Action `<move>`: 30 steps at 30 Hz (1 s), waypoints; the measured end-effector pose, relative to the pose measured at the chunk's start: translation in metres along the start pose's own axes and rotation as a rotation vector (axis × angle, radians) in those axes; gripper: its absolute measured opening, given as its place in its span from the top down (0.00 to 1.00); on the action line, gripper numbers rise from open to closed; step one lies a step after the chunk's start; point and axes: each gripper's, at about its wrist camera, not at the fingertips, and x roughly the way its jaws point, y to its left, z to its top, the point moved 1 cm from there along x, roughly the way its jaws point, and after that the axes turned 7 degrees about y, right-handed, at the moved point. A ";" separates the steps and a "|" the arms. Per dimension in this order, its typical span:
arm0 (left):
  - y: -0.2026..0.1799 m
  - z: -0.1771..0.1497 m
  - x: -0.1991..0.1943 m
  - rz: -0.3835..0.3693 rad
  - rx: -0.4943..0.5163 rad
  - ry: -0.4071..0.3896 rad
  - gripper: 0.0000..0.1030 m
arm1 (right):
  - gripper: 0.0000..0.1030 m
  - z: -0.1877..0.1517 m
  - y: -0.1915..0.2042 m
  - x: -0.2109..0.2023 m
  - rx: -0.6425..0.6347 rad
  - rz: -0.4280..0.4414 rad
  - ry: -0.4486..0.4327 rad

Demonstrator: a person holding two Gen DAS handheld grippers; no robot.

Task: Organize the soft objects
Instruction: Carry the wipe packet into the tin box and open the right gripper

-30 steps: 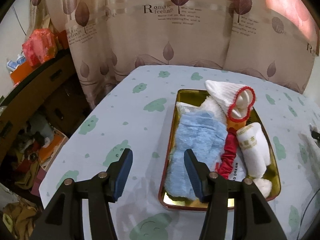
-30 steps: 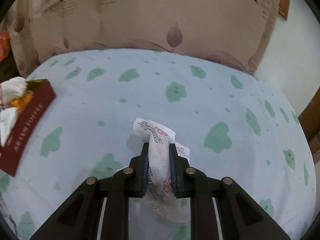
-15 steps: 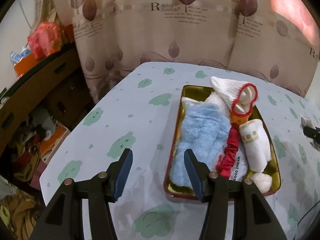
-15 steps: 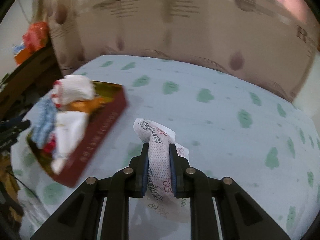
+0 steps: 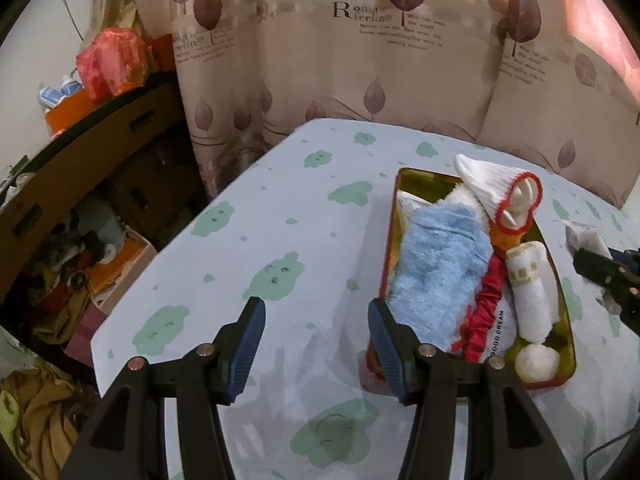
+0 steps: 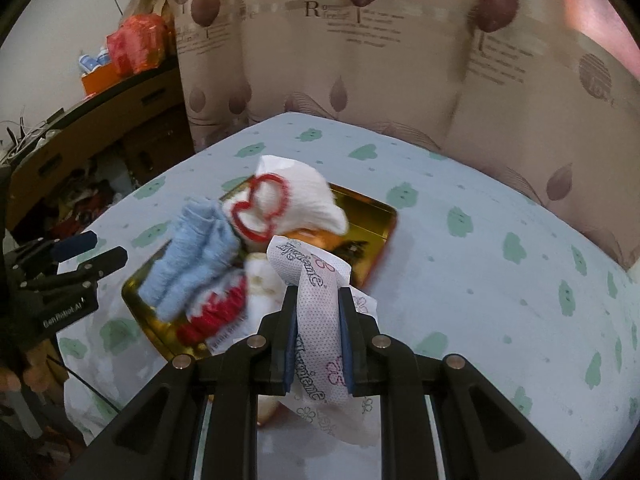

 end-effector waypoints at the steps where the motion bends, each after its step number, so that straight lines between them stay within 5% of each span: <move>1: 0.000 0.000 0.000 0.006 0.002 -0.002 0.47 | 0.84 0.003 0.006 0.003 -0.004 0.002 0.003; 19: 0.020 0.004 0.002 -0.006 -0.091 0.008 0.47 | 0.83 0.015 0.038 0.043 -0.006 0.008 0.028; 30: 0.018 0.003 0.000 -0.019 -0.088 -0.001 0.47 | 0.75 0.013 0.047 0.050 -0.012 0.014 0.027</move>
